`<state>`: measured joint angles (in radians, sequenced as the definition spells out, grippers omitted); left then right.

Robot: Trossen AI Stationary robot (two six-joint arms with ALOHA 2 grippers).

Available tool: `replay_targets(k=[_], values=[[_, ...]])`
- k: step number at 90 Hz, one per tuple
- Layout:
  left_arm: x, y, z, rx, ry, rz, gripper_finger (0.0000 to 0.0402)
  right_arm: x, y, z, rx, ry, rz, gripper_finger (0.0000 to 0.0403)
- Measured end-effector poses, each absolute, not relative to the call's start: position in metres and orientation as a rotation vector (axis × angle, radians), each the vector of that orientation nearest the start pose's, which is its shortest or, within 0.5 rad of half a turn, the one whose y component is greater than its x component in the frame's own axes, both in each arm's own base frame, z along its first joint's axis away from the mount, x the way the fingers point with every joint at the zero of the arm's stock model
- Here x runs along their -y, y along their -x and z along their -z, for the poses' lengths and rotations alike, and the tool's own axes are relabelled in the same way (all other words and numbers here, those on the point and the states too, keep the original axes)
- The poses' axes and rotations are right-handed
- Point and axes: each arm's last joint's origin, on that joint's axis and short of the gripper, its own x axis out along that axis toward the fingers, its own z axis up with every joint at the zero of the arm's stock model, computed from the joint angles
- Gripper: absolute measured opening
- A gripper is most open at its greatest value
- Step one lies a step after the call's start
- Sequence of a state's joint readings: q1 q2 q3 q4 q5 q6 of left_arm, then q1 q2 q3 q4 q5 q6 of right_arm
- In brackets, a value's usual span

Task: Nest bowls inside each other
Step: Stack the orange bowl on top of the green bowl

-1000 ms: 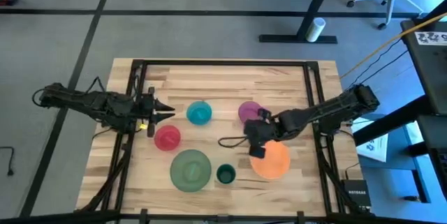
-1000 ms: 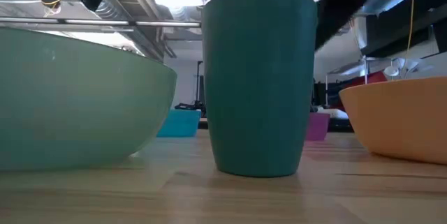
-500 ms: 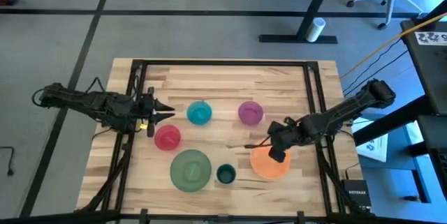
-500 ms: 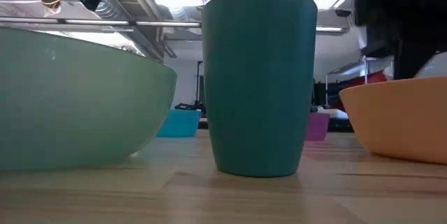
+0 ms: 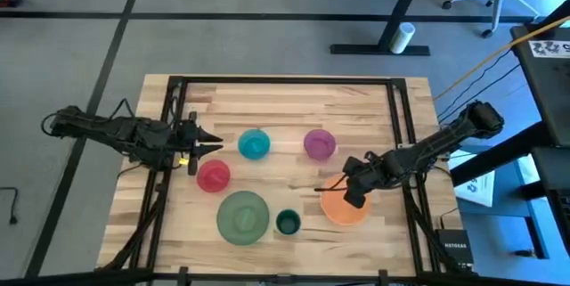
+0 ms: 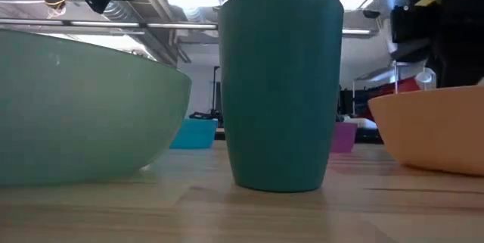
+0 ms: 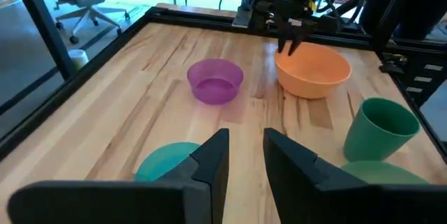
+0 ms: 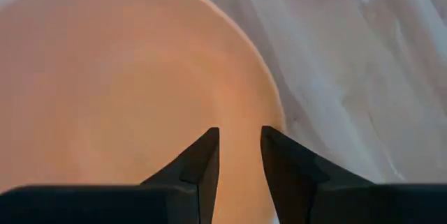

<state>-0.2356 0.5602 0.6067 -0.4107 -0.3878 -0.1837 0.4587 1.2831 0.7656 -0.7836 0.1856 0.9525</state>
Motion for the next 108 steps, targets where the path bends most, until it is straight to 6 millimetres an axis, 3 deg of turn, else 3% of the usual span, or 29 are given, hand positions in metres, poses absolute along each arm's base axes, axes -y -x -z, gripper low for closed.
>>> replay_targets(k=[12,37,82,90,100,108], values=[[0.019,-0.126,-0.282,-0.331,0.07,-0.182,0.0072,-0.09,-0.192,-0.206,-1.156,-0.382,0.358,0.0092],[0.019,-0.126,-0.281,-0.331,0.073,-0.182,0.0072,-0.082,-0.18,-0.207,-1.217,-0.362,0.443,0.0092],[0.019,-0.126,-0.282,-0.33,0.074,-0.182,0.0072,-0.081,-0.174,-0.168,-1.205,-0.459,0.409,0.0091],[0.019,-0.126,-0.282,-0.33,0.074,-0.182,0.0072,-0.081,-0.174,-0.168,-1.2,-0.465,0.41,0.0072],[0.019,-0.126,-0.282,-0.331,0.07,-0.181,0.0072,-0.081,-0.175,-0.168,-1.188,-0.458,0.406,0.0015],[0.019,-0.126,-0.282,-0.331,0.07,-0.181,0.0072,-0.081,-0.176,-0.169,-1.175,-0.458,0.407,0.0006]])
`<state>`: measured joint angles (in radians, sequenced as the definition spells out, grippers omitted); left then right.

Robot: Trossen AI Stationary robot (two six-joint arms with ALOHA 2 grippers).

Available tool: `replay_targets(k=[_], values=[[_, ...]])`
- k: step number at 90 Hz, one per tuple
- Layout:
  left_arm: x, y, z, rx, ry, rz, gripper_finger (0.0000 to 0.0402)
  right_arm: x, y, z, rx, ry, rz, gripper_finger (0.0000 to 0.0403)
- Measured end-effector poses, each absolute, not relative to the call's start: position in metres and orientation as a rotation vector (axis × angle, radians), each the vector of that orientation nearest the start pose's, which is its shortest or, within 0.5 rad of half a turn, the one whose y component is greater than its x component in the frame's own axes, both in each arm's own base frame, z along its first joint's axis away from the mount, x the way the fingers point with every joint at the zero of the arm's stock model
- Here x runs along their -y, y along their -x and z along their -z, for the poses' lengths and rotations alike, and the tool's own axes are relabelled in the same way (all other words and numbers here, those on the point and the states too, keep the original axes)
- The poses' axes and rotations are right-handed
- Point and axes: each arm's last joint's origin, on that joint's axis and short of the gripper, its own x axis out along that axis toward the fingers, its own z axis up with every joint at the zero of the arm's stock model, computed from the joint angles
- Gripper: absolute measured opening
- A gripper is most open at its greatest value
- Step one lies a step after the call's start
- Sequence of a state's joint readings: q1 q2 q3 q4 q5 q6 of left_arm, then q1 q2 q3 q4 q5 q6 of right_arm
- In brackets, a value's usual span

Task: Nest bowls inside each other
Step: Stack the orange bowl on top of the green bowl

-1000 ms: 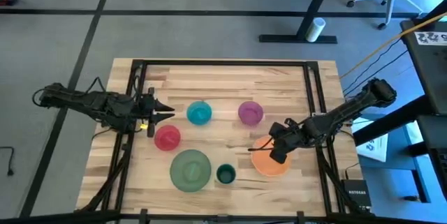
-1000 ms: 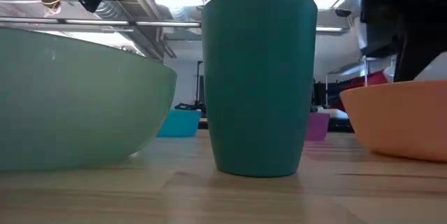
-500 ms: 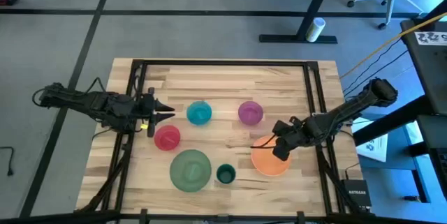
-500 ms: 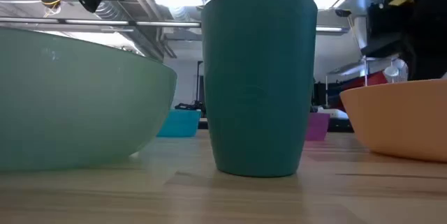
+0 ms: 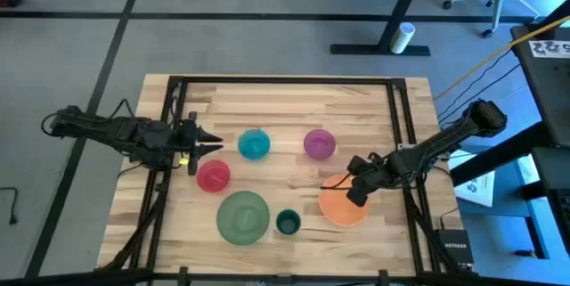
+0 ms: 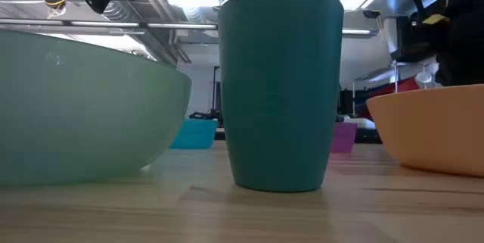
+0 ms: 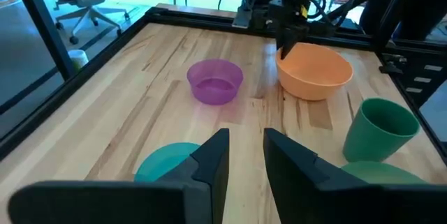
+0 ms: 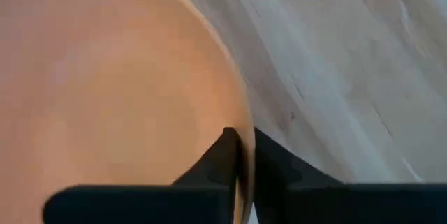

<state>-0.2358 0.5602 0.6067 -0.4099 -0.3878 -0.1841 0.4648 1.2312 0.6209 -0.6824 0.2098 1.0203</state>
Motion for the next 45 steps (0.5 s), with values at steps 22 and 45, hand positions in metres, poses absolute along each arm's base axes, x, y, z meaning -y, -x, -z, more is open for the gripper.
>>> replay_targets(k=[22,45], values=[[0.019,-0.126,-0.282,-0.33,0.07,-0.182,0.0072,-0.082,-0.183,-0.189,-1.099,-0.372,0.406,0.0],[0.019,-0.126,-0.282,-0.329,0.07,-0.181,0.0072,-0.074,-0.178,-0.238,-0.935,-0.281,0.472,0.0]])
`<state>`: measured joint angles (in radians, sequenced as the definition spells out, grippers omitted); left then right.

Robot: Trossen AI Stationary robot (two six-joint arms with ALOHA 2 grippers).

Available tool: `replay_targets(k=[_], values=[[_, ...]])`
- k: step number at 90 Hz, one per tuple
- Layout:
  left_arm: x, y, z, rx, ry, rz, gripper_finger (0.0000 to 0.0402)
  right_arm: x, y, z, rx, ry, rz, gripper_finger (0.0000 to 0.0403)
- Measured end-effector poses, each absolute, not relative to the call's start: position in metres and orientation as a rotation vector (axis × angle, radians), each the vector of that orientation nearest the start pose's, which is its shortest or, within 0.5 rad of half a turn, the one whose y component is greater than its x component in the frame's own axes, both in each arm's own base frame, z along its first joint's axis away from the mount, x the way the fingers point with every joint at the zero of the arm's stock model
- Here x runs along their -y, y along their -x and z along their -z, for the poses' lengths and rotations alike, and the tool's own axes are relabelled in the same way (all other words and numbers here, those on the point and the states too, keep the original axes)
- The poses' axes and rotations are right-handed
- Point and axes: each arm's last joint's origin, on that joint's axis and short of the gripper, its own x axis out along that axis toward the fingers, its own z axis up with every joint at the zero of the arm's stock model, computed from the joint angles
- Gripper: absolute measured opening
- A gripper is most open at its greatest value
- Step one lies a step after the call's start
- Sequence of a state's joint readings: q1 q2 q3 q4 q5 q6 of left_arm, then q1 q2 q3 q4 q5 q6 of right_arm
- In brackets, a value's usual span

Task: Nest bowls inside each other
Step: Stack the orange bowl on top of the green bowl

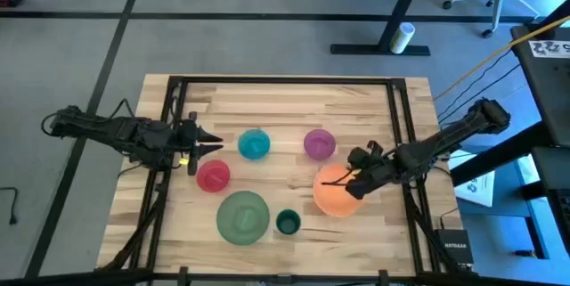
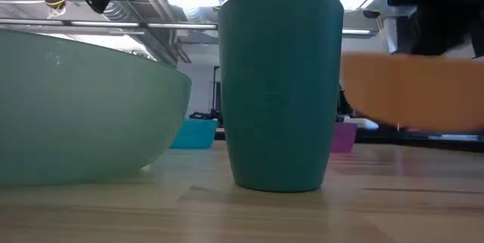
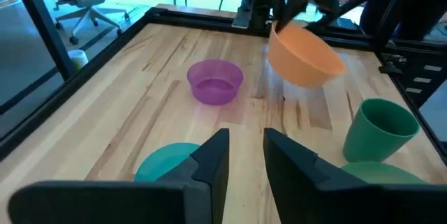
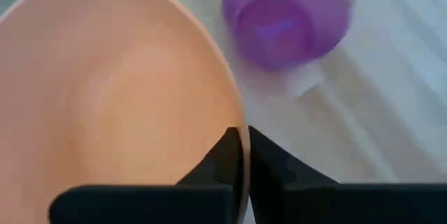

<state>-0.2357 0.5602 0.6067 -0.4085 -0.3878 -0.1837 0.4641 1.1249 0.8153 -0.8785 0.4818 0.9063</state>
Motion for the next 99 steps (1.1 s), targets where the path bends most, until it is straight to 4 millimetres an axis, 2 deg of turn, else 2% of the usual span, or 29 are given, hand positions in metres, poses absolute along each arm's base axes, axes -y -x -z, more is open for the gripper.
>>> replay_targets(k=[24,37,46,60,80,99], values=[[0.019,-0.126,-0.282,-0.328,0.07,-0.181,0.0072,-0.069,-0.179,-0.28,-0.597,-0.255,0.409,0.0],[0.019,-0.126,-0.283,-0.315,0.066,-0.178,0.0072,-0.065,-0.194,-0.296,-0.457,-0.245,0.315,0.0],[0.019,-0.127,-0.286,-0.285,0.052,-0.173,0.0072,-0.064,-0.212,-0.304,-0.366,-0.24,0.23,0.0],[0.019,-0.127,-0.287,-0.28,0.028,-0.168,0.0072,-0.064,-0.245,-0.298,-0.305,-0.216,0.1,0.0],[0.019,-0.127,-0.286,-0.284,0.027,-0.169,0.0072,-0.064,-0.29,-0.276,-0.238,-0.237,-0.065,0.0],[0.019,-0.127,-0.286,-0.285,0.027,-0.169,0.0072,-0.063,-0.316,-0.26,-0.167,-0.267,-0.192,0.0]])
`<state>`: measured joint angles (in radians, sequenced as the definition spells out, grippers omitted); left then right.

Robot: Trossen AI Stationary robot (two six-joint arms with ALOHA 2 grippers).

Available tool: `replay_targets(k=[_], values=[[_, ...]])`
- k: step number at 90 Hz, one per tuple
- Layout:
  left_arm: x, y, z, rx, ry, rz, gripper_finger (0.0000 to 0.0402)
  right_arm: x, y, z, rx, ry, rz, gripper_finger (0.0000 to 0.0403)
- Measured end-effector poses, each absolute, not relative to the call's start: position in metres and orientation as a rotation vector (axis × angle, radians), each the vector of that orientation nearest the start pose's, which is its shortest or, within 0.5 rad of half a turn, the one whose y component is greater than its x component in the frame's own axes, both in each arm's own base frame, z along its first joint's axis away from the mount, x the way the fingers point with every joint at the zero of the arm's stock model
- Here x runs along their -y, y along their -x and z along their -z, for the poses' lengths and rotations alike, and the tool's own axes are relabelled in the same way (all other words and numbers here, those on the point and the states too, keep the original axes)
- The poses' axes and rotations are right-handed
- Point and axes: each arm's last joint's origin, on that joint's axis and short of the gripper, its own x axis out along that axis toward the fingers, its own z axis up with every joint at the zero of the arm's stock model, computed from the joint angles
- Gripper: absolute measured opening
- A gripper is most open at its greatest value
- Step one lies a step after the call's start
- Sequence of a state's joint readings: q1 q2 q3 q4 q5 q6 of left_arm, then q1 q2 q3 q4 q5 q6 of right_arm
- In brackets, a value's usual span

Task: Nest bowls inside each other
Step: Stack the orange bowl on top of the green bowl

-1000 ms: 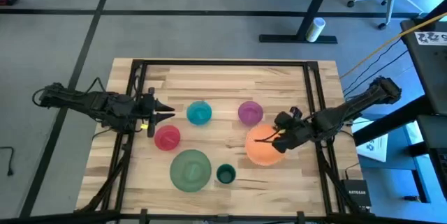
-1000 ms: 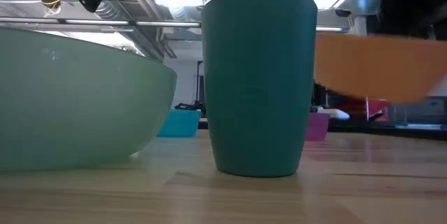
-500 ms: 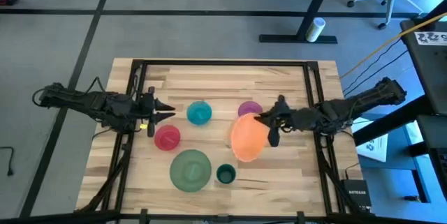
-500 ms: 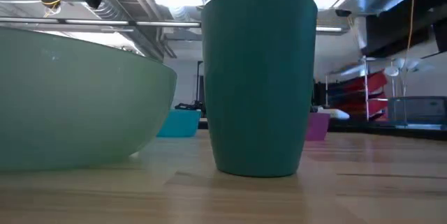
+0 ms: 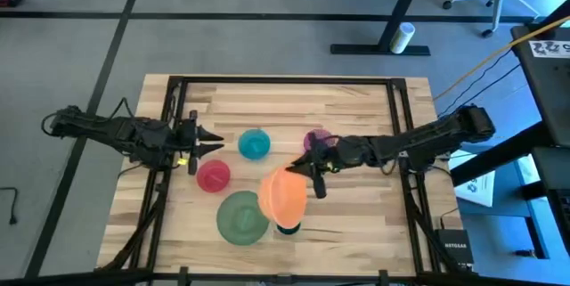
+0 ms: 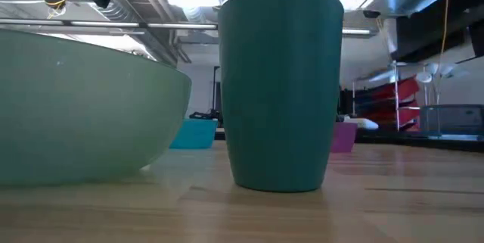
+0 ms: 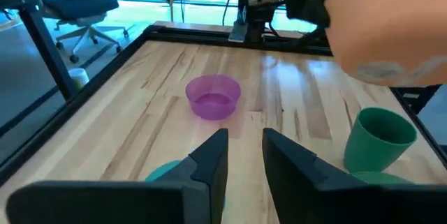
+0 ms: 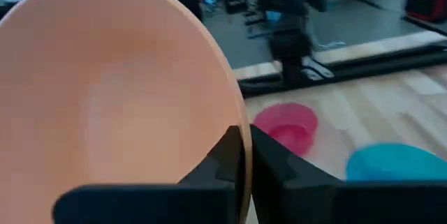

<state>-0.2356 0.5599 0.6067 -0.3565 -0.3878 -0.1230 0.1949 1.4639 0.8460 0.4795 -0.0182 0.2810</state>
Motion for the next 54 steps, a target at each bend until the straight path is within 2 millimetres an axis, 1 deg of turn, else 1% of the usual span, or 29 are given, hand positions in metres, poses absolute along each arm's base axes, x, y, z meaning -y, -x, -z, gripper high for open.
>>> replay_targets(k=[14,27,33,48,54], values=[[0.019,-0.127,-0.286,-0.285,0.021,-0.168,0.0072,-0.067,-0.332,-0.255,-0.179,-0.272,-0.245,0.0],[0.019,-0.128,-0.287,-0.28,0.01,-0.165,0.0072,-0.074,-0.355,-0.26,-0.181,-0.272,-0.313,0.0],[0.019,-0.128,-0.287,-0.279,0.011,-0.166,0.0072,-0.078,-0.369,-0.258,-0.202,-0.263,-0.341,0.0],[0.019,-0.128,-0.287,-0.281,0.011,-0.166,0.0072,-0.086,-0.4,-0.242,-0.296,-0.249,-0.381,0.0],[0.019,-0.127,-0.287,-0.281,0.012,-0.166,0.0072,-0.088,-0.41,-0.236,-0.3,-0.251,-0.402,0.0]])
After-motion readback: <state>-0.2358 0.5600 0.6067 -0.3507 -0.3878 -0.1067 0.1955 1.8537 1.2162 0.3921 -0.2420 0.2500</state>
